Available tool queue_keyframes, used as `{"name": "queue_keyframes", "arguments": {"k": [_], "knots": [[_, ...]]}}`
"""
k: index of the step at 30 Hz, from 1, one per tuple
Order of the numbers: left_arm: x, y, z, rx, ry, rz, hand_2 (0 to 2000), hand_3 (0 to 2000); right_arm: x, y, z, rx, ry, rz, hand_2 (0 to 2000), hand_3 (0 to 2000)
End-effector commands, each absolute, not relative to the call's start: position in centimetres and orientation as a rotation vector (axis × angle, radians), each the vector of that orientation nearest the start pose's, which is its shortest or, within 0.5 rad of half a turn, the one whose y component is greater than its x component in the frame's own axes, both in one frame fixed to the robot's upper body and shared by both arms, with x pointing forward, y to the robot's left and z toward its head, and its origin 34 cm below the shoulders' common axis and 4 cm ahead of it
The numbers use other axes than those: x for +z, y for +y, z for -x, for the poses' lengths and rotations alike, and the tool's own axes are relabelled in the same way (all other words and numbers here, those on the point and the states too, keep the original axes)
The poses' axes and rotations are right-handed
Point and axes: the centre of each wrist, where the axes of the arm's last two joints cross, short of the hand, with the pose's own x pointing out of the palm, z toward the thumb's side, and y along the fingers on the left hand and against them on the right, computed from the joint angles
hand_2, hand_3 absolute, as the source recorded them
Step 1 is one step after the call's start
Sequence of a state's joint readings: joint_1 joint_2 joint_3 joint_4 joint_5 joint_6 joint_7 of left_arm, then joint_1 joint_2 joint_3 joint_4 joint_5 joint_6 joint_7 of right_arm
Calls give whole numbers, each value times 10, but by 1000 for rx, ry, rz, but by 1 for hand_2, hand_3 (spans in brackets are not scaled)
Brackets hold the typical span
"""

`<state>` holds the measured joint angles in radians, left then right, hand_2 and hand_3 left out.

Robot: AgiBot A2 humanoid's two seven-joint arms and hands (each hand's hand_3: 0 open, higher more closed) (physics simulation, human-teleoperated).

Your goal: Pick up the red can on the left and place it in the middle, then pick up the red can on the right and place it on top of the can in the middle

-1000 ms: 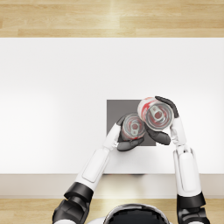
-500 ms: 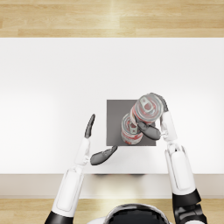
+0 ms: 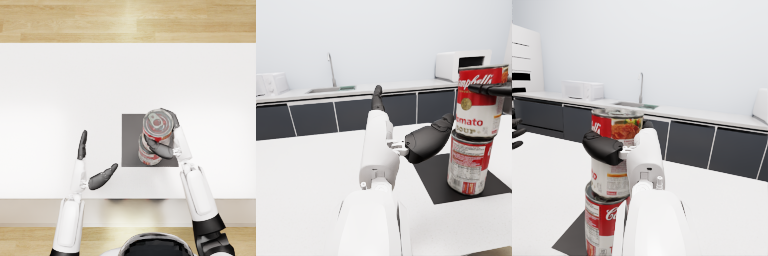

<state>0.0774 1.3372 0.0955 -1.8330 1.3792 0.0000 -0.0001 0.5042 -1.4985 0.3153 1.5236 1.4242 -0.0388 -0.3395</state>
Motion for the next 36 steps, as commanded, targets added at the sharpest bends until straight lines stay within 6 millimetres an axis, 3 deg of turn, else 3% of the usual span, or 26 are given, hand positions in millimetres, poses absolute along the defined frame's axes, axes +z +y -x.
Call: {"name": "queue_keyframes", "arguments": {"k": [1, 7, 8, 9, 11, 12, 21, 28, 32, 36], "knots": [[181, 197, -225, -1711, -224, -277, 0, 0, 233, -115, -306, 1857, -25, 117, 2000, 1520], [177, 195, -225, -1714, -215, -255, 0, 0, 223, -109, -306, 1854, -8, 99, 2000, 1520], [175, 196, -224, -1711, -212, -252, 0, 0, 223, -109, -304, 1848, -16, 102, 639, 1193], [174, 197, -224, -1706, -209, -249, 0, 0, 225, -110, -304, 1827, -29, 96, 0, 867], [175, 198, -224, -1700, -211, -247, 0, 0, 231, -111, -301, 1811, -51, 95, 0, 213], [175, 198, -224, -1699, -212, -246, 0, 0, 234, -111, -299, 1811, -63, 101, 0, 0], [188, 191, -222, -1709, -272, -274, 0, 0, 270, -121, -279, 1774, -227, 166, 0, 0], [208, 183, -229, -1711, -360, -317, 0, 0, 294, -134, -261, 1761, -599, 488, 0, 0], [226, 181, -241, -1688, -426, -350, 0, 0, 309, -149, -252, 1692, -695, 557, 0, 0], [241, 190, -246, -1637, -473, -388, 0, 0, 312, -172, -251, 1595, -712, 565, 0, 0]]}}
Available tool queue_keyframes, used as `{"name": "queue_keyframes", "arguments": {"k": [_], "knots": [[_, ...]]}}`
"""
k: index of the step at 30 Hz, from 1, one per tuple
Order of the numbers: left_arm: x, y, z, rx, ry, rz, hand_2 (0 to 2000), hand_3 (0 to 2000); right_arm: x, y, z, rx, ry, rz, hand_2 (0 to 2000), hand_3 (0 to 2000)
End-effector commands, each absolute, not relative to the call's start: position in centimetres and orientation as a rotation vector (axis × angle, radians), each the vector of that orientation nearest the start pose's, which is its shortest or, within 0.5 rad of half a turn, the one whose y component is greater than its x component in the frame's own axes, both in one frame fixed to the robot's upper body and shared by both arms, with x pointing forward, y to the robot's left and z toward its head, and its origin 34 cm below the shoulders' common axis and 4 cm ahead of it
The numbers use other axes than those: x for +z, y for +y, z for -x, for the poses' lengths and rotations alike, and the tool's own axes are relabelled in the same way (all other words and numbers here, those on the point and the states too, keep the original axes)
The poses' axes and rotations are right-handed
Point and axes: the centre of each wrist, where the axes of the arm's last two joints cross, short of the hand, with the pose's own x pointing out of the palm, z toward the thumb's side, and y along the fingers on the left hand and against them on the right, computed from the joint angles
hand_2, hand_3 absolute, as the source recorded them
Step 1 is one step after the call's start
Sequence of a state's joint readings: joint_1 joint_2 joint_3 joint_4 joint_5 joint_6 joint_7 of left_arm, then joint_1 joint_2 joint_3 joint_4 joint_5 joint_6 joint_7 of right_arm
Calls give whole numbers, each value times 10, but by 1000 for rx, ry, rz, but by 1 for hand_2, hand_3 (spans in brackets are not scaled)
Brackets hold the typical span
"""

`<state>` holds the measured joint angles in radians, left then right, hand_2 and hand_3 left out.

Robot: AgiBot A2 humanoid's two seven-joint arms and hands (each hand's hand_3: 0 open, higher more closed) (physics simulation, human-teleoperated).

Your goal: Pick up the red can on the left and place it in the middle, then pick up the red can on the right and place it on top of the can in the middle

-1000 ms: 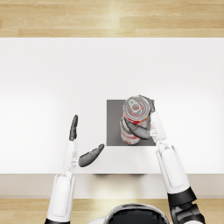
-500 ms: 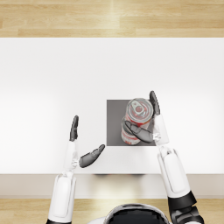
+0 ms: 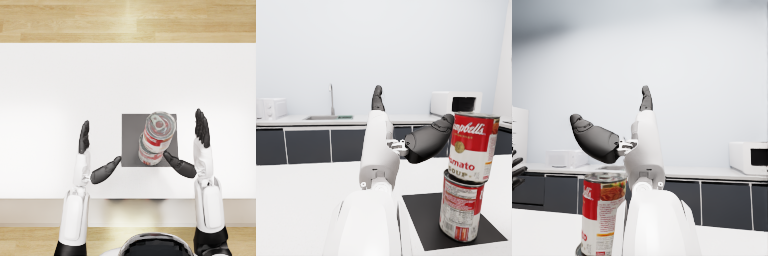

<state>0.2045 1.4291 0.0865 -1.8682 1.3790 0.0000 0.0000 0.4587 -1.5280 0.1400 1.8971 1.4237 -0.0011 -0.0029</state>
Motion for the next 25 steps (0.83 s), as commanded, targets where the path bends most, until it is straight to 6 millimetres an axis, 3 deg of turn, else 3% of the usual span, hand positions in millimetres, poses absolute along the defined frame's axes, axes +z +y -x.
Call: {"name": "queue_keyframes", "arguments": {"k": [1, 6, 8, 9, 25], "knots": [[244, 195, -247, -1615, -481, -397, 0, 0, 310, -181, -252, 1559, -705, 556, 0, 0], [246, 219, -244, -1520, -483, -405, 0, 0, 301, -209, -255, 1452, -678, 518, 0, 0], [245, 224, -245, -1499, -480, -401, 0, 0, 300, -200, -254, 1489, -676, 518, 0, 0], [242, 215, -245, -1535, -472, -389, 0, 0, 299, -203, -254, 1478, -673, 514, 0, 0], [242, 223, -244, -1501, -473, -389, 0, 0, 296, -210, -254, 1450, -667, 505, 0, 0]]}}
